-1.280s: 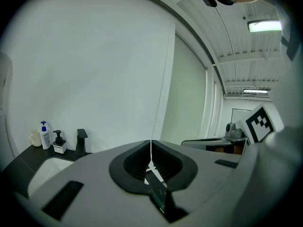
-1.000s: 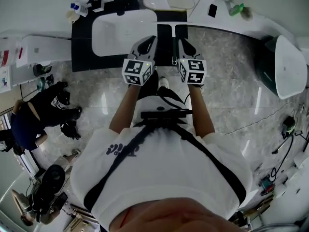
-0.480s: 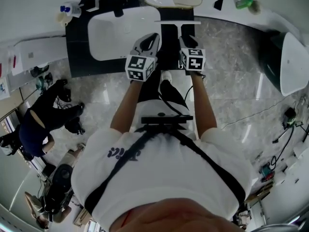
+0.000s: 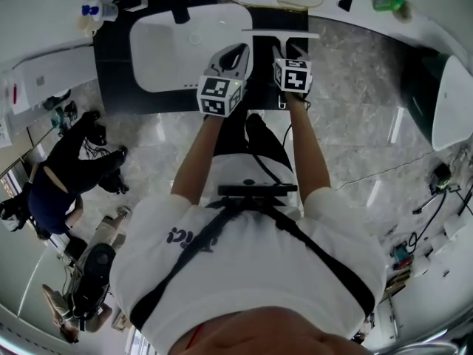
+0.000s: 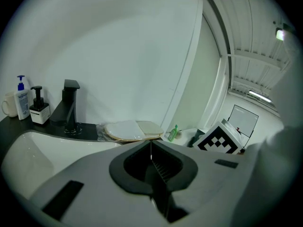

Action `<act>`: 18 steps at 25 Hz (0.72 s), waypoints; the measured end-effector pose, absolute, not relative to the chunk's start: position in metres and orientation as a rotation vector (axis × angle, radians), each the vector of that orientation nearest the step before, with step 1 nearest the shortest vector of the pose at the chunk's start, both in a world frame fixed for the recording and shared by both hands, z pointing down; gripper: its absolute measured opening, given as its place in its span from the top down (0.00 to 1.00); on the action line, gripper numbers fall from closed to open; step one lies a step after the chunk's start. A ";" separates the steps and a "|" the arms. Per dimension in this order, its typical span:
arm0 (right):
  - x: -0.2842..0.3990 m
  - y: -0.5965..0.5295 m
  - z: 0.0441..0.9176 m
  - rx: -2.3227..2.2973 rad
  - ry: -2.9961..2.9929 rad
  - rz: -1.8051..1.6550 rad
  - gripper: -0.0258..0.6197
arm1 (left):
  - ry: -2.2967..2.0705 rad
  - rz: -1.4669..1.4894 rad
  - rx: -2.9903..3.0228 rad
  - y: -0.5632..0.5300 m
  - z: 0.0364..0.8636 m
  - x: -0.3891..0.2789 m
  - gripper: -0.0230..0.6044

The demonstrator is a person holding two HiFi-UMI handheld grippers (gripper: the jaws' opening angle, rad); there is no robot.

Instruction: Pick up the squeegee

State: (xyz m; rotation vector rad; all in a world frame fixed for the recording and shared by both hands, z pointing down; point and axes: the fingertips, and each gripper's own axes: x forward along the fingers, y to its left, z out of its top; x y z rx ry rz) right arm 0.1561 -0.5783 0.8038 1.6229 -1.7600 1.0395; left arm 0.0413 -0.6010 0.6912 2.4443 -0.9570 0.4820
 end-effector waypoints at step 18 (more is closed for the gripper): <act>0.156 -0.601 0.808 1.703 -1.672 1.064 0.82 | -1.042 0.387 2.319 -0.605 0.685 0.034 0.94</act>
